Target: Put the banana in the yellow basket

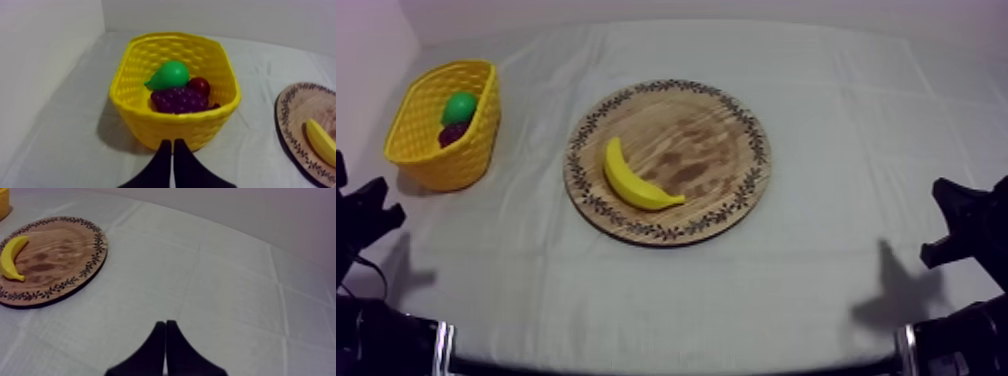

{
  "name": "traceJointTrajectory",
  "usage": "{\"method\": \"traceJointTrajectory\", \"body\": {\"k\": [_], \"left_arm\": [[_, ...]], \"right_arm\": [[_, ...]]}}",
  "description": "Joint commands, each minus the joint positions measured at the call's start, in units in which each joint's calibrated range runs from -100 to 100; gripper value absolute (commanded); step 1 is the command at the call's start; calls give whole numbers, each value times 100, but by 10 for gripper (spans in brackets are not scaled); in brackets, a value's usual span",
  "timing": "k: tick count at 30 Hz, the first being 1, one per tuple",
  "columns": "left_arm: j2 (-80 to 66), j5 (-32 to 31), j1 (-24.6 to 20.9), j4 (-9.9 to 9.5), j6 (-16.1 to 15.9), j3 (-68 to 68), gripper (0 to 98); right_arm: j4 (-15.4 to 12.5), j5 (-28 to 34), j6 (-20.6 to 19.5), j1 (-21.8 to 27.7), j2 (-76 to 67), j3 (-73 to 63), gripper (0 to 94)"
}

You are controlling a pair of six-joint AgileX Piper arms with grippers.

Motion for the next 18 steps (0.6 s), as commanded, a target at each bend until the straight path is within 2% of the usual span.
{"method": "traceJointTrajectory", "body": {"k": [1,4,7,11,18], "left_arm": [[281,-132,33,-156,268,-148,0],[575,-199,53,-203,358,-512,0],[867,-215,45,-164,350,-974,0],[1325,31,27,34,138,-1729,0],[2290,1081,20,459,-311,-3436,0]], "right_arm": [[-1,0,1,0,0,-5,3],[-1,0,1,0,0,-5,3],[-1,0,1,0,0,-5,3],[-1,0,1,0,0,-5,3],[-1,0,1,0,0,-5,3]]}}
